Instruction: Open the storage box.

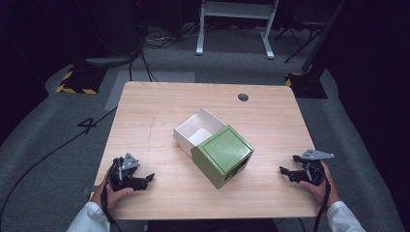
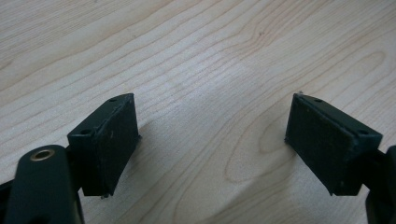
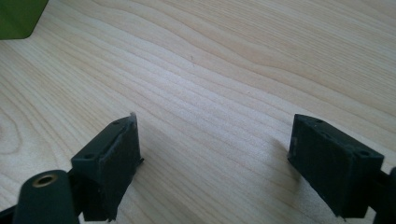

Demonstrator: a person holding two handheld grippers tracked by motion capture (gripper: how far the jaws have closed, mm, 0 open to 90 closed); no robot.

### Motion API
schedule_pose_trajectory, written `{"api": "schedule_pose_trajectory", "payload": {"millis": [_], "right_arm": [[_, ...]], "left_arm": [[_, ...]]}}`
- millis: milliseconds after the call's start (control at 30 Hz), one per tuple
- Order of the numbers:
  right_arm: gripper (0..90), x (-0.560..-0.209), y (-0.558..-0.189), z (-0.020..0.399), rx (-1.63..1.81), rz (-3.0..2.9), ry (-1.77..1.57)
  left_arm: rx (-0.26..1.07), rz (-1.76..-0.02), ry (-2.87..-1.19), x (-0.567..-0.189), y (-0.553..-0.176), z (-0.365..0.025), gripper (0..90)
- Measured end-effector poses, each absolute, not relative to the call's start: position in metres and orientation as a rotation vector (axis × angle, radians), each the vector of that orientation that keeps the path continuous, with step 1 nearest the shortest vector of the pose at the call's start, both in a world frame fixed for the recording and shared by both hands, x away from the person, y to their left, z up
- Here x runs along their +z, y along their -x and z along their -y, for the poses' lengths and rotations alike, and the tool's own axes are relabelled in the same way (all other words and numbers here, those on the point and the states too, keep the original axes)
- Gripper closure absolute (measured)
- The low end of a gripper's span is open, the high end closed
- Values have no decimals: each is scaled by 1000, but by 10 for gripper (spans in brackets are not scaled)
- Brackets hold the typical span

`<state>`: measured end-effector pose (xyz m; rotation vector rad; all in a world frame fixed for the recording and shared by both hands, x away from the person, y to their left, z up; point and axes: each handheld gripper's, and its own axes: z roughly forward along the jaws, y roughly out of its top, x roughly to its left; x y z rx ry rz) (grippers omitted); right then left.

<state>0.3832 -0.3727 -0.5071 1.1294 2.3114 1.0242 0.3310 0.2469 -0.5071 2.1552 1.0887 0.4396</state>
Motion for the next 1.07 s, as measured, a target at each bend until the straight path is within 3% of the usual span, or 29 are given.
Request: {"api": "schedule_pose_trajectory", "payload": {"millis": [1067], "right_arm": [[158,-507,-384,372,1025,-2315,-1129]], "left_arm": [[444,-1112,-2149,-507,-332,-248,148]]}}
